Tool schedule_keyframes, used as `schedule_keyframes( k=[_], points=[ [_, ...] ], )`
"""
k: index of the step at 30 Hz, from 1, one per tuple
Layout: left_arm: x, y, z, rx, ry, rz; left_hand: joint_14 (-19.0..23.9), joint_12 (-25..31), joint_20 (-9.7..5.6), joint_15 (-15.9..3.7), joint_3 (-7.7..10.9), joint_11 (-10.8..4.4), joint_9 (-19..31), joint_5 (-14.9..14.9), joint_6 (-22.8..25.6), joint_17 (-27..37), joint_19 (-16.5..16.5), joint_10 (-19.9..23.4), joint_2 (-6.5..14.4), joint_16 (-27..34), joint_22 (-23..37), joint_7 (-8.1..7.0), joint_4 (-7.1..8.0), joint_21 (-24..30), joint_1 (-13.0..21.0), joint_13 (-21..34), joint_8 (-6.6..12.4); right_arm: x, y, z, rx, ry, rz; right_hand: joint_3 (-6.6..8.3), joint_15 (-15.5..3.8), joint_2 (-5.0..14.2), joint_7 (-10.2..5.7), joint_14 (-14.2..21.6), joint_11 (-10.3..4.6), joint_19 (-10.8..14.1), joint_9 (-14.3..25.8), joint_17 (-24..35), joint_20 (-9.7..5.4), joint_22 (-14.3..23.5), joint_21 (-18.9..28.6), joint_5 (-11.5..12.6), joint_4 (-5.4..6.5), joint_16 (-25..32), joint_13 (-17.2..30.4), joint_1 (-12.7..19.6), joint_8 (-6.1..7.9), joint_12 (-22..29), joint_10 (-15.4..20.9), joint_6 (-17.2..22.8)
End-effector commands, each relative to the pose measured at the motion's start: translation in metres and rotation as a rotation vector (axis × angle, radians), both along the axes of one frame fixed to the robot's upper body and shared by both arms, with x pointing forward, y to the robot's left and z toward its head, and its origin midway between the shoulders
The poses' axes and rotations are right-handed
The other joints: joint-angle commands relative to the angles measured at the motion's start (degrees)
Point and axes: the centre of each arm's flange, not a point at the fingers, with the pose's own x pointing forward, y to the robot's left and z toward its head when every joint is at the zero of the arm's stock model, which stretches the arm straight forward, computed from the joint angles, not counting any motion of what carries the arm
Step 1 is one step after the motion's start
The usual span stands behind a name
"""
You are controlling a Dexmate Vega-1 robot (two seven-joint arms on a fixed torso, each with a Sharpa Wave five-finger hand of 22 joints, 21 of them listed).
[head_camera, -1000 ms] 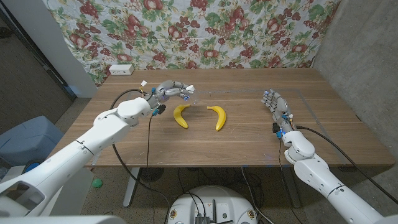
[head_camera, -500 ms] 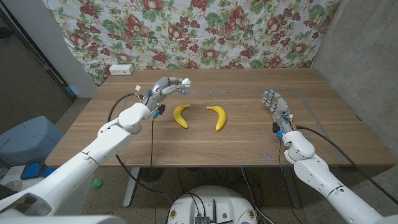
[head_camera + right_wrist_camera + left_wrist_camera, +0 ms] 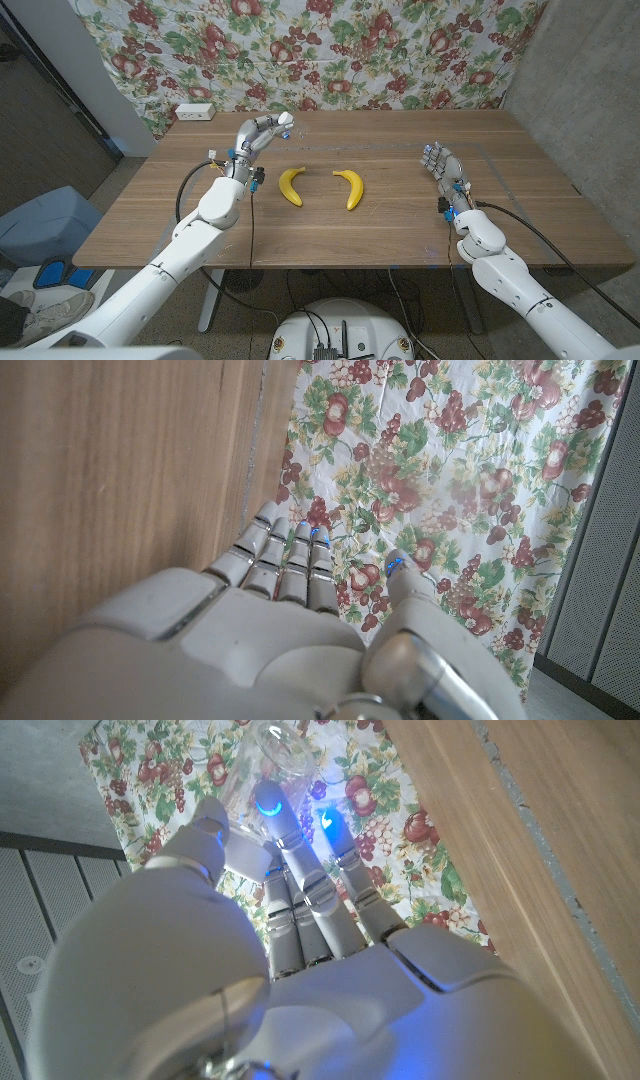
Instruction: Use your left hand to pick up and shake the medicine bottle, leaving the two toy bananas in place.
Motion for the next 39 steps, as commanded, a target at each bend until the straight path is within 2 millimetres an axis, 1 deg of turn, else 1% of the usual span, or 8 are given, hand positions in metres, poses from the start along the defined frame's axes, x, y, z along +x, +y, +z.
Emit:
schedule_keyframes(
  k=[1, 10, 13, 19, 26, 30, 35, 39],
  points=[
    [-0.001, 0.001, -0.006, -0.064, -0.024, 0.018, 0.26, 0.12, -7.52, -0.28, 1.2, -10.6, 5.25, 0.29, 9.31, 0.14, -0.3, 16.55, 7.78, -0.18, 0.02, -3.78, 0.88, 0.49, 7.2, 17.62, 0.12, 0.002, 0.0, 0.001, -0.009, 0.002, 0.0, -0.26, -0.02, 0.11, 0.17, 0.22, 0.18, 0.71, 0.08, 0.01, -0.05, 0.07, -0.25, 0.23, -0.17, -0.31, 0.03, 0.36, 0.03, -0.2, 0.56, 0.12],
    [0.001, 0.0, -0.004, -0.013, 0.018, 0.032, 0.4, 0.02, -7.51, -0.29, 1.23, -10.48, 5.25, 0.29, 9.35, 0.21, -0.39, 16.63, 7.75, -0.26, 0.01, -3.87, 0.87, 0.67, 7.22, 17.61, 0.01, 0.002, 0.0, 0.001, -0.002, 0.003, -0.002, -0.28, -0.03, 0.1, 0.17, 0.23, 0.36, 0.81, 0.08, -0.01, -0.05, 0.08, -0.44, 0.23, -0.18, -0.36, 0.03, 0.35, 0.04, -0.22, 0.53, 0.14],
    [0.002, -0.002, -0.001, 0.035, 0.05, 0.04, 0.41, 0.02, -7.49, -0.29, 1.24, -10.53, 5.25, 0.29, 9.51, 0.25, -0.43, 16.66, 7.71, -0.33, 0.0, -3.68, 0.86, 0.75, 7.22, 17.69, 0.02, 0.002, 0.0, 0.001, -0.004, 0.002, -0.001, -0.28, -0.02, 0.1, 0.12, 0.22, 0.34, 0.82, 0.08, -0.02, -0.03, 0.08, -0.52, 0.23, -0.18, -0.39, 0.03, 0.35, 0.05, -0.21, 0.55, 0.17],
    [0.006, -0.004, 0.006, 0.15, 0.144, 0.049, 0.43, -0.05, -7.47, -0.29, 1.25, -10.56, 5.25, 0.26, 9.46, 0.27, -0.48, 16.7, 7.69, -0.45, -0.01, -3.81, 0.88, 0.89, 7.2, 17.72, -0.1, 0.003, 0.0, 0.001, -0.001, 0.004, -0.001, -0.28, -0.01, 0.1, 0.17, 0.27, 0.33, 0.86, 0.08, -0.03, -0.04, 0.08, -0.63, 0.24, -0.19, -0.4, 0.03, 0.36, 0.02, -0.23, 0.51, 0.1],
    [0.01, -0.009, 0.015, 0.329, 0.234, 0.079, 0.46, -0.24, -7.46, -0.28, 1.29, -10.54, 5.25, 0.23, 9.44, 0.33, -0.57, 16.61, 7.68, -0.58, -0.03, -3.88, 0.9, 1.06, 7.16, 17.67, -0.24, 0.004, 0.001, 0.001, -0.003, 0.006, -0.002, -0.3, 0.03, 0.1, 0.17, 0.28, 0.17, 0.9, 0.08, -0.05, -0.02, 0.08, -0.79, 0.24, -0.2, -0.44, 0.03, 0.35, 0.03, -0.23, 0.53, 0.12],
    [0.014, -0.013, 0.019, 0.413, 0.277, 0.064, 0.44, -0.28, -7.45, -0.28, 1.32, -10.58, 5.26, 0.22, 9.45, 0.31, -0.63, 16.66, 7.7, -0.72, -0.04, -3.8, 0.91, 1.15, 7.13, 17.69, -0.31, 0.004, 0.001, 0.001, -0.003, 0.006, -0.002, -0.31, 0.02, 0.1, 0.17, 0.3, 0.25, 0.95, 0.08, -0.05, -0.02, 0.09, -0.89, 0.24, -0.2, -0.45, 0.03, 0.34, 0.03, -0.18, 0.65, 0.11],
    [0.018, -0.015, 0.022, 0.481, 0.307, 0.039, 0.48, -0.31, -7.45, -0.3, 1.34, -10.59, 5.26, 0.21, 9.54, 0.34, -0.68, 16.71, 7.68, -0.75, -0.05, -3.76, 0.89, 1.2, 7.14, 17.69, -0.33, 0.004, 0.002, 0.001, -0.006, 0.006, -0.003, -0.32, 0.07, 0.1, 0.16, 0.29, 0.24, 0.96, 0.08, -0.06, -0.04, 0.09, -0.98, 0.23, -0.19, -0.48, 0.02, 0.32, 0.03, -0.2, 0.62, 0.11],
    [0.02, -0.015, 0.024, 0.503, 0.316, 0.033, 0.51, -0.39, -7.45, -0.3, 1.36, -10.55, 5.26, 0.2, 9.58, 0.4, -0.73, 16.74, 7.64, -0.78, -0.06, -3.8, 0.86, 1.26, 7.15, 17.62, -0.37, 0.004, 0.003, 0.002, -0.004, 0.006, -0.004, -0.33, 0.04, 0.1, 0.15, 0.3, 0.2, 1.0, 0.08, -0.06, -0.02, 0.09, -1.05, 0.23, -0.17, -0.49, 0.02, 0.3, 0.02, -0.23, 0.55, 0.07]
  ],
)
